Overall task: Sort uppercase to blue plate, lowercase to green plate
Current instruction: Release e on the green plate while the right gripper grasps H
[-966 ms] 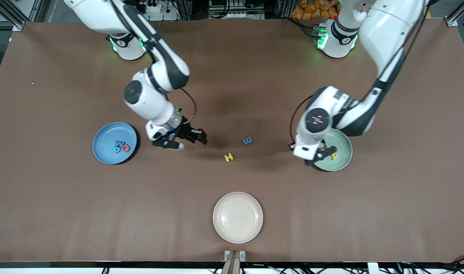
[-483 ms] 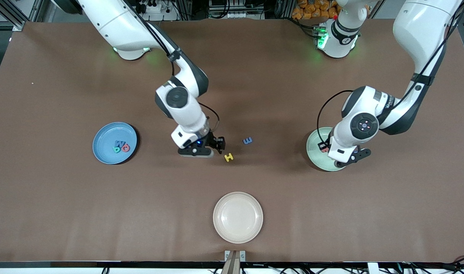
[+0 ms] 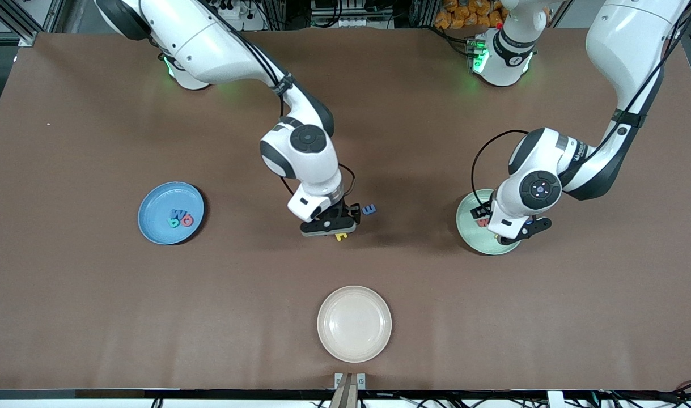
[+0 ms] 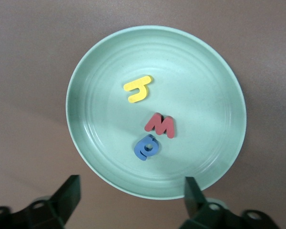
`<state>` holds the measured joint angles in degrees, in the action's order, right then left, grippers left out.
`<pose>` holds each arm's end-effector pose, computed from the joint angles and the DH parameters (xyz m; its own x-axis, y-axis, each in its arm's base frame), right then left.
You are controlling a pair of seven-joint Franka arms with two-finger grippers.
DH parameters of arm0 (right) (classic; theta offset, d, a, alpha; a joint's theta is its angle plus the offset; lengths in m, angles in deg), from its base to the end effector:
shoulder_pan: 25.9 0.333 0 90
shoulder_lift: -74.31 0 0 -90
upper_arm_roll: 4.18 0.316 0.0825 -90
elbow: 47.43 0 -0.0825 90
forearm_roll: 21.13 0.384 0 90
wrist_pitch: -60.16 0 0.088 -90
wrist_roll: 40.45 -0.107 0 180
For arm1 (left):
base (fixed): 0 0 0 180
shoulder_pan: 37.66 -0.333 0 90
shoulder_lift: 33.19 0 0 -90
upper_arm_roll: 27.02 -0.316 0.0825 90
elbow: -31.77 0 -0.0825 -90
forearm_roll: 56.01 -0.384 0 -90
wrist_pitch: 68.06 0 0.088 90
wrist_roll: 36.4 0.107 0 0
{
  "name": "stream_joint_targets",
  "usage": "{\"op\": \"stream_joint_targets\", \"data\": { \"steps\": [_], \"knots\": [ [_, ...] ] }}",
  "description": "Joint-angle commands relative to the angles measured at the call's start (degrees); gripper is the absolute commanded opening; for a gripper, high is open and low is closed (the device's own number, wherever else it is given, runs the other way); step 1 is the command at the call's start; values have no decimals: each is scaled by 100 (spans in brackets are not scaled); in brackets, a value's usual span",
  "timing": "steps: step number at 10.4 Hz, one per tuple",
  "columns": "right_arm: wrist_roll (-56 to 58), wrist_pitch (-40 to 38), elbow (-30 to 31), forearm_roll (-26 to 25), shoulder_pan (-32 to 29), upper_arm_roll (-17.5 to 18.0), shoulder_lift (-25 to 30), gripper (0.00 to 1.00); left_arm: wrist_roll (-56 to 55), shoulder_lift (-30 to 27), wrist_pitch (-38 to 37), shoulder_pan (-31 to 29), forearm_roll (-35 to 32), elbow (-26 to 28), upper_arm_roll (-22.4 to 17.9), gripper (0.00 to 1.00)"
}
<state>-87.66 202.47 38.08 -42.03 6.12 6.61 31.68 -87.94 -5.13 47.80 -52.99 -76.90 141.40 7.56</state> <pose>0.5598 0.4836 0.2623 0.9528 0.1019 0.2860 0.1271 -0.9894 -0.0708 0.5701 -0.1629 0.2572 0.9115 0.3763 -0.1661 0.3401 -0.9166 -0.2101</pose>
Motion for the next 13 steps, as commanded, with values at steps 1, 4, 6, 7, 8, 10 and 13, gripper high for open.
{"op": "stream_joint_targets", "data": {
  "steps": [1,4,6,7,8,10,13],
  "knots": [
    [308,-45,-140,-395,-12,-24,-262,70,135,-29,-37,-67,129,-3,57,100],
    [169,481,-149,-819,5,-24,-667,67,126,32,24,21,138,-73,57,100],
    [80,491,-149,-854,23,-24,-720,64,109,120,24,39,147,-188,66,100],
    [72,491,-149,-854,23,-24,-720,61,108,129,24,39,147,-214,66,100],
    [63,491,-149,-854,23,-24,-720,60,100,129,24,39,147,-223,66,100],
    [63,491,-149,-854,41,-24,-729,59,100,129,24,48,147,-232,66,100],
    [-94,491,-149,-897,137,-24,-747,58,91,138,24,92,155,-232,84,100]
  ]
}}
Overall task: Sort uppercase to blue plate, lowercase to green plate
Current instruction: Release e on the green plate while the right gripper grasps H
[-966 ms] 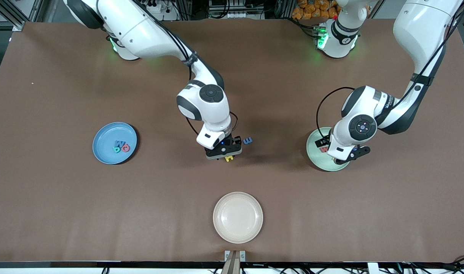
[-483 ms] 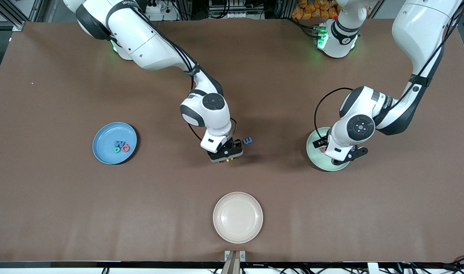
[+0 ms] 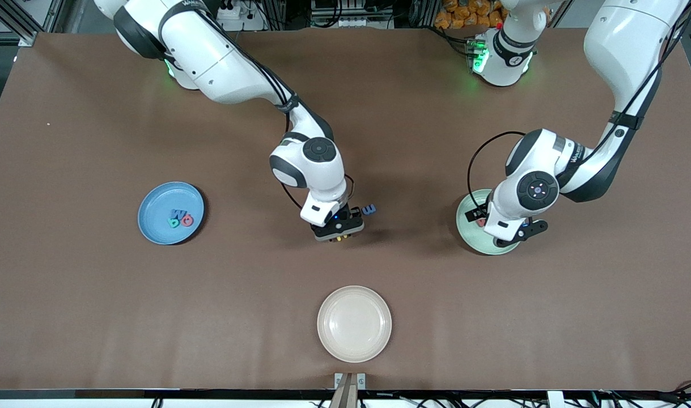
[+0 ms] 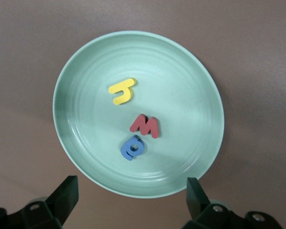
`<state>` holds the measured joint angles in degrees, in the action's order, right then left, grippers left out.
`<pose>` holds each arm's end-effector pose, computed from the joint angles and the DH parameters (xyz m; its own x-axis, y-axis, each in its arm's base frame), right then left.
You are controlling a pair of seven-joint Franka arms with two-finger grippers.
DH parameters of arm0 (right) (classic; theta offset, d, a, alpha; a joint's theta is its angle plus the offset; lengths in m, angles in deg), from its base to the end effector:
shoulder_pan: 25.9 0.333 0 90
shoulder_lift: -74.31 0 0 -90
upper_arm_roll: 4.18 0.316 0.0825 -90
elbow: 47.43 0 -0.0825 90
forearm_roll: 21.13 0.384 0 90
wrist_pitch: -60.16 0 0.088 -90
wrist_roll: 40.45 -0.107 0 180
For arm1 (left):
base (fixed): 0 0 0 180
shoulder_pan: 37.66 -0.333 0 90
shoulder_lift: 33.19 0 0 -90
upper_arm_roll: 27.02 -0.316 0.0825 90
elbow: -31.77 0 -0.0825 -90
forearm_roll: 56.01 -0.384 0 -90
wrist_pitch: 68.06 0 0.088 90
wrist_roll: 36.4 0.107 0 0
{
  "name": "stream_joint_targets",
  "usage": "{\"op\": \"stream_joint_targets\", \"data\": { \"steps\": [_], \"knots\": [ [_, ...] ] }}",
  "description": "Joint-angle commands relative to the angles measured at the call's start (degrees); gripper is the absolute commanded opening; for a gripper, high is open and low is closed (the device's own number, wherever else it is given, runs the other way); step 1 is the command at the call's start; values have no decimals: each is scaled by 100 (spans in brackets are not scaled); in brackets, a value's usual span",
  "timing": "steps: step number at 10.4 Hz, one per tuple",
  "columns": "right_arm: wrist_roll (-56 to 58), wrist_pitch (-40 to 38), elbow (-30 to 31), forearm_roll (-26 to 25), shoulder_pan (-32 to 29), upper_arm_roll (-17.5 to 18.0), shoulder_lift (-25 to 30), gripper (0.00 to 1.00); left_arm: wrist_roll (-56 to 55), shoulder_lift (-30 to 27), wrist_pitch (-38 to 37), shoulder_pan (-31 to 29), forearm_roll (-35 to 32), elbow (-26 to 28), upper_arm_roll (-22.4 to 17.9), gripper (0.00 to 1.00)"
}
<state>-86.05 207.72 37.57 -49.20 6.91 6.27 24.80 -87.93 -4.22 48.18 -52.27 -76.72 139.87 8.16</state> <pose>0.5482 0.4908 0.1879 0.9207 0.2456 0.3033 0.2592 -0.9658 -0.0049 0.5752 -0.1763 0.2611 0.9186 0.3613 -0.1604 0.3315 -0.9251 -0.1850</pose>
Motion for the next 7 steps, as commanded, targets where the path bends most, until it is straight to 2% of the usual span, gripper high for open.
{"op": "stream_joint_targets", "data": {
  "steps": [1,5,7],
  "knots": [
    [-318,-35,-98,-346,49,10,-85,57,90,65,-14,20,138,-79,24,100],
    [-345,-26,-115,-576,-12,1,-191,54,117,56,-23,20,146,-87,33,100],
    [-353,-26,-115,-567,-12,1,-182,46,117,82,-23,19,181,-140,33,100]
  ]
}}
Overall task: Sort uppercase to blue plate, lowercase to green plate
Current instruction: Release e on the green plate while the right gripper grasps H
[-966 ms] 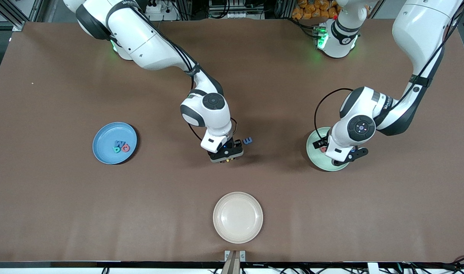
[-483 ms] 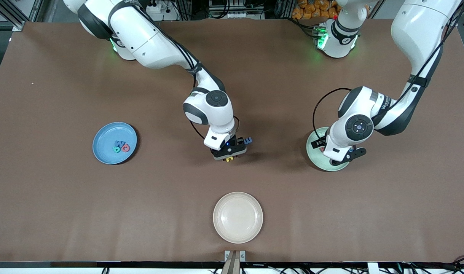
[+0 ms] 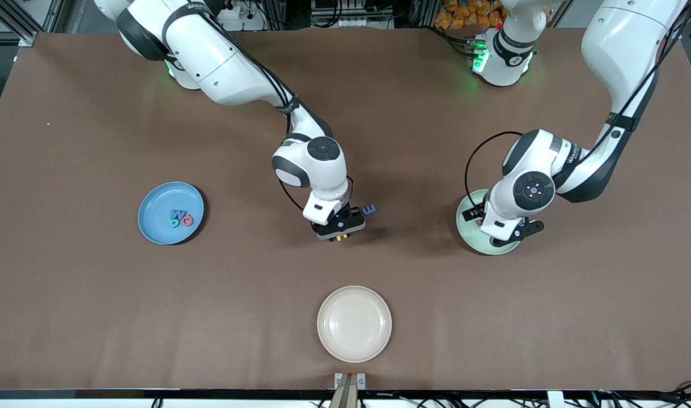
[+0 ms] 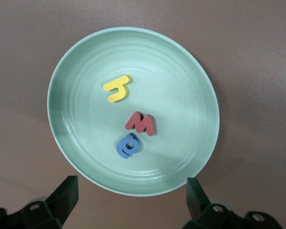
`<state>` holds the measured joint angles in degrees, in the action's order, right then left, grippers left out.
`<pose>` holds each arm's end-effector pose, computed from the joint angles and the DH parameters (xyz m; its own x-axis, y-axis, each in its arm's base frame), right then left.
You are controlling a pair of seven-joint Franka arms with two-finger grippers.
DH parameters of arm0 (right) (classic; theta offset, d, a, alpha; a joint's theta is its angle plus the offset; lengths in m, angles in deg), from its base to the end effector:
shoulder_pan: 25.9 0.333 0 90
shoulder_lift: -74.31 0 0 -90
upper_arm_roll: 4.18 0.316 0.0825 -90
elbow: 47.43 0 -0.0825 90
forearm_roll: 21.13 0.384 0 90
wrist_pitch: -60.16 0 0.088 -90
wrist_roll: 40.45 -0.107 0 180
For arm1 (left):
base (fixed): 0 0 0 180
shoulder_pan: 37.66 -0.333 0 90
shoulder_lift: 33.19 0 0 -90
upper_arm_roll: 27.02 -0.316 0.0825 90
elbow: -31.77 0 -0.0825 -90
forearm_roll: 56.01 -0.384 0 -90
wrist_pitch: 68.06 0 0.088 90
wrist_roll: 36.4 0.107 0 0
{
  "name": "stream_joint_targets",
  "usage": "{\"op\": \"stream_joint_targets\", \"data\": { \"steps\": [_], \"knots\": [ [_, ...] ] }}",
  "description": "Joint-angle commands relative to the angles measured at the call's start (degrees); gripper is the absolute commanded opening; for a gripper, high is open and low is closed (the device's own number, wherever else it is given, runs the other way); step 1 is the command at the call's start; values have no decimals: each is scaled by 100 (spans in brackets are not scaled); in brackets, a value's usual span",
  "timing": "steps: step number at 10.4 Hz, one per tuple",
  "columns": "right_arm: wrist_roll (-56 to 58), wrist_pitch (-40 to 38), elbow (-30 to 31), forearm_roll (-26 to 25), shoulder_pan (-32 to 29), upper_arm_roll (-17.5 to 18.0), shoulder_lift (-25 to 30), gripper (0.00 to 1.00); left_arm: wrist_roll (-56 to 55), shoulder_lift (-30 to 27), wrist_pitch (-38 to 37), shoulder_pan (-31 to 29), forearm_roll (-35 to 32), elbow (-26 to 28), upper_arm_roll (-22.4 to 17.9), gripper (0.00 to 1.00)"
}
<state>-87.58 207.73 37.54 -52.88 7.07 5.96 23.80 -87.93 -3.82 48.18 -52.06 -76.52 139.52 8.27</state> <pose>0.5459 0.4891 0.1747 0.9097 0.2736 0.3125 0.2767 -0.9603 0.0350 0.5757 -0.1797 0.2602 0.9187 0.3589 -0.1649 0.3299 -0.9268 -0.1796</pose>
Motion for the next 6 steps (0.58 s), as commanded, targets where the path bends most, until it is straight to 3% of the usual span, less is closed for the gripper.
{"op": "stream_joint_targets", "data": {
  "steps": [1,6],
  "knots": [
    [-191,-26,-112,-209,-19,32,-82,43,117,42,-23,-1,179,-105,21,100],
    [-165,-35,-112,-270,-37,41,-82,26,117,42,-23,43,188,-114,21,100]
  ]
}}
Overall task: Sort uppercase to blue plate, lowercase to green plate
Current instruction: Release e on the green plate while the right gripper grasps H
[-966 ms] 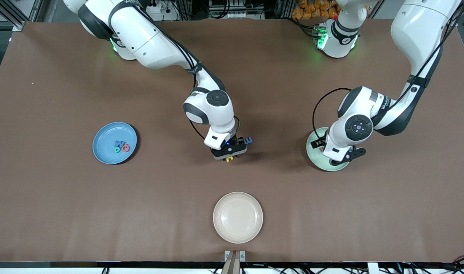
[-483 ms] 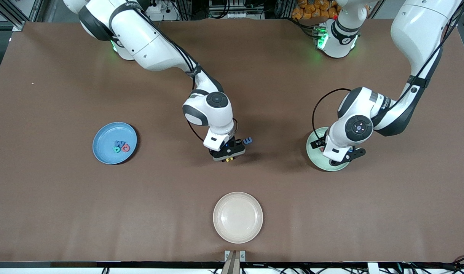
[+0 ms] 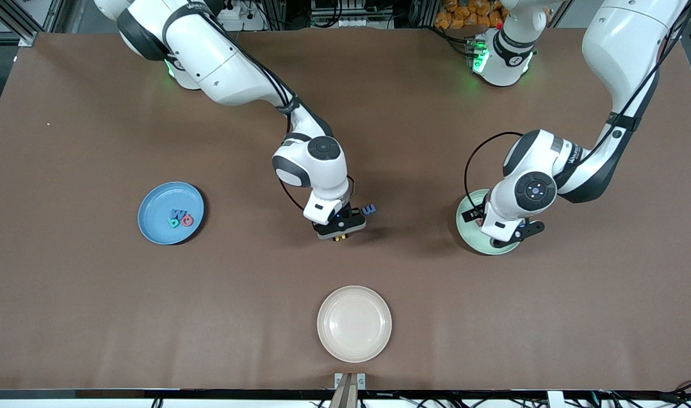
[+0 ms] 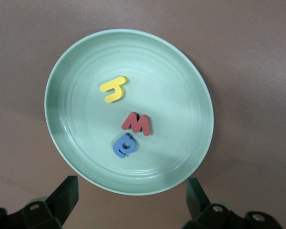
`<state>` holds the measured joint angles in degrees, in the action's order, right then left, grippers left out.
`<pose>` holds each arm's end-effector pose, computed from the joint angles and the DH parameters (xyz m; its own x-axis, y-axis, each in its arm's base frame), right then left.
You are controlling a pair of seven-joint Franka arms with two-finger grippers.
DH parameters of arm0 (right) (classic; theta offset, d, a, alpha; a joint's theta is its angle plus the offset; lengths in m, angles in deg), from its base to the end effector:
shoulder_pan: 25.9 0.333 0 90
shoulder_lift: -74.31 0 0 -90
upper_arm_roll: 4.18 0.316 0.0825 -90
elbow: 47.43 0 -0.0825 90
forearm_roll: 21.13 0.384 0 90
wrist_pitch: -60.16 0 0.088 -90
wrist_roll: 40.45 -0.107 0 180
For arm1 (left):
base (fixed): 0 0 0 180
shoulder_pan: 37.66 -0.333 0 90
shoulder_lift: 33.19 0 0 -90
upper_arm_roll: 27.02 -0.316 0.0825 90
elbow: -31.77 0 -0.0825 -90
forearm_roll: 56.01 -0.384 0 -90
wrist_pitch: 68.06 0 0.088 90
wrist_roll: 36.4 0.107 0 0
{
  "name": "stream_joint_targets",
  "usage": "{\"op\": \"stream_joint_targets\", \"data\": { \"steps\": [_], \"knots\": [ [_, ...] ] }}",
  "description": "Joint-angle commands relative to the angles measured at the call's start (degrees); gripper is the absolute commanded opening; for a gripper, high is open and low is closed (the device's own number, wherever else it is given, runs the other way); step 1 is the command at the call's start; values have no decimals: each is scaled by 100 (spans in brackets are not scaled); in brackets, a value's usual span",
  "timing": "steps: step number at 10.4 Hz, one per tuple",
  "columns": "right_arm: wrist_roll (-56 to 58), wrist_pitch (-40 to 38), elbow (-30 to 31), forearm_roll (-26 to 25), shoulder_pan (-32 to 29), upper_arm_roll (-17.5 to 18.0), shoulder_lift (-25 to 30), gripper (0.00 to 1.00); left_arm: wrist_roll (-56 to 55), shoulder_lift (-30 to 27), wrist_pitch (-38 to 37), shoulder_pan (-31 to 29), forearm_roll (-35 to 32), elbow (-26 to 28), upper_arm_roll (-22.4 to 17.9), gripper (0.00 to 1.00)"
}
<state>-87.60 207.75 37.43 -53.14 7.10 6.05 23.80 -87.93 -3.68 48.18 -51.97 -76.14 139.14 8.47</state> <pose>0.5455 0.4904 0.1757 0.9075 0.2772 0.3156 0.2807 -0.9592 0.0356 0.5768 -0.1827 0.2620 0.9184 0.3590 -0.1666 0.3315 -0.9278 -0.1713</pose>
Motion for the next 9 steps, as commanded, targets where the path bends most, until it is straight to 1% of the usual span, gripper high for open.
{"op": "stream_joint_targets", "data": {
  "steps": [1,4,5,6,8,9],
  "knots": [
    [-137,-38,-110,-288,-57,32,-82,25,108,28,-14,42,150,-76,1,100],
    [222,-168,-110,-332,-249,40,66,22,73,45,-14,139,273,-120,1,100],
    [468,-456,-119,-324,-364,110,145,22,38,106,-14,252,291,-190,1,100],
    [862,-816,-127,-289,-574,302,216,22,20,159,-14,375,395,-269,-7,100],
    [1565,-1414,-75,-236,-917,401,505,22,-277,317,-14,586,414,-505,-7,100],
    [1960,-1870,-49,-79,-1092,401,637,22,-557,509,-14,787,405,-715,-16,100]
  ]
}}
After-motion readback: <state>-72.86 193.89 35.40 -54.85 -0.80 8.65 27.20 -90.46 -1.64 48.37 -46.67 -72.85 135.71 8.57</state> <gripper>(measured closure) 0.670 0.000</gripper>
